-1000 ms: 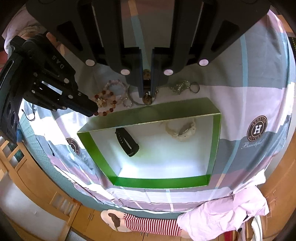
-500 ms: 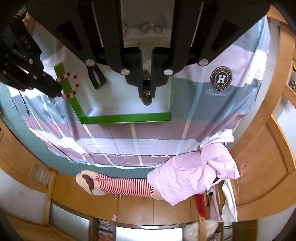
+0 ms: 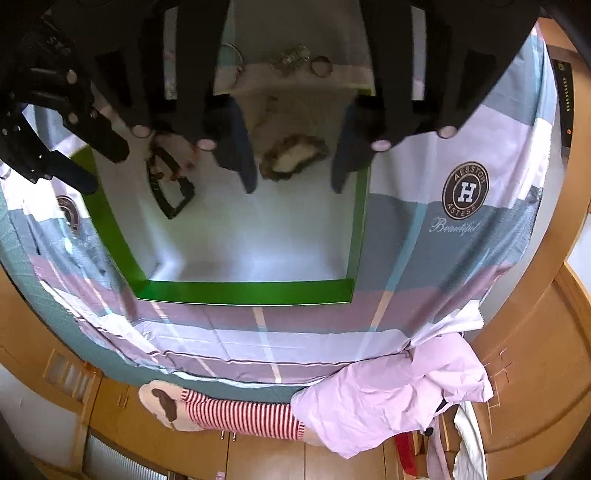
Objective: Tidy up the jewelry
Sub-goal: 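Carry both bead bracelets into the box and open both tools to release them, then grasp the green jade pendant with the left tool while the right tool grasps the light pink bead bracelet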
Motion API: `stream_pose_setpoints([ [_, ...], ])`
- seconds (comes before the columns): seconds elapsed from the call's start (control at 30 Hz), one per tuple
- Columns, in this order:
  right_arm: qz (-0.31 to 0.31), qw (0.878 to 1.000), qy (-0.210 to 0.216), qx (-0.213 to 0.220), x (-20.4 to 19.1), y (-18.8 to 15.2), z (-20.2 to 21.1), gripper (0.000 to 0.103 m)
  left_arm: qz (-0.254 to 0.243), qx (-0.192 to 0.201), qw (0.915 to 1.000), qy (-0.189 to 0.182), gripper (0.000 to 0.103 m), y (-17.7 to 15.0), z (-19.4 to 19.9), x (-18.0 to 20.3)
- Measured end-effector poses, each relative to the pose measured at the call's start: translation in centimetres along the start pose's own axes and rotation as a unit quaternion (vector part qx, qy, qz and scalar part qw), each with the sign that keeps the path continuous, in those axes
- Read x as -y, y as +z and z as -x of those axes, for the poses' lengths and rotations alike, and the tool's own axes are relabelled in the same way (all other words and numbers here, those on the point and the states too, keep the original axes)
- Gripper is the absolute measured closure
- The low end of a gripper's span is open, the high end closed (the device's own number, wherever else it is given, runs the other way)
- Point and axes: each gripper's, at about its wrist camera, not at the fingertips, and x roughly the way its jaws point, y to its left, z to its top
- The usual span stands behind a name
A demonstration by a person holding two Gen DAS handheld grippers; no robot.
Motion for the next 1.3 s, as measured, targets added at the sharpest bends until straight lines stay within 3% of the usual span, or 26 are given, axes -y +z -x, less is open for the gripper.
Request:
stream_pose_setpoints([
  [0.23, -0.004, 0.999, -0.003, -0.035, 0.9, -4.0, 1.9, 0.04, 0.001, -0.045, 0.998, -0.045, 0.05, -3.9, 2.3, 0.3],
  [0.3, -0.02, 0.998, -0.011, -0.056, 1.7, -5.2, 1.3, 0.04, -0.009, -0.055, 0.9977, -0.037, 0.044, -5.3, 2.1, 0.8],
  [0.47, -0.062, 0.994, -0.01, -0.091, 2.6, -6.6, -0.9, 0.04, -0.035, -0.081, 0.996, -0.01, 0.043, -6.8, 0.4, 2.1],
  [0.73, -0.029, 0.993, -0.032, -0.112, 1.2, -7.9, -2.8, 0.04, -0.04, -0.118, 0.9922, 0.011, 0.039, -7.7, -1.9, 2.1],
  [1.07, -0.025, 0.992, -0.037, -0.119, 1.0, -8.4, -3.6, 0.04, -0.054, -0.125, 0.9905, 0.019, 0.036, -7.8, -2.7, 2.4],
  [1.1, -0.023, 0.992, -0.04, -0.117, 1.0, -8.4, -3.5, 0.04, -0.051, -0.128, 0.9904, 0.017, 0.036, -7.8, -2.8, 2.3],
  [1.17, -0.026, 0.992, -0.037, -0.116, 1.1, -8.2, -3.3, 0.069, -0.032, -0.134, 0.9905, 0.003, 0.036, -7.5, -2.9, 1.4],
  [1.3, -0.048, 0.994, -0.033, -0.095, 2.1, -7.6, -2.2, 0.076, 0.018, -0.137, 0.9901, -0.025, 0.036, -6.7, -2.7, -0.9],
])
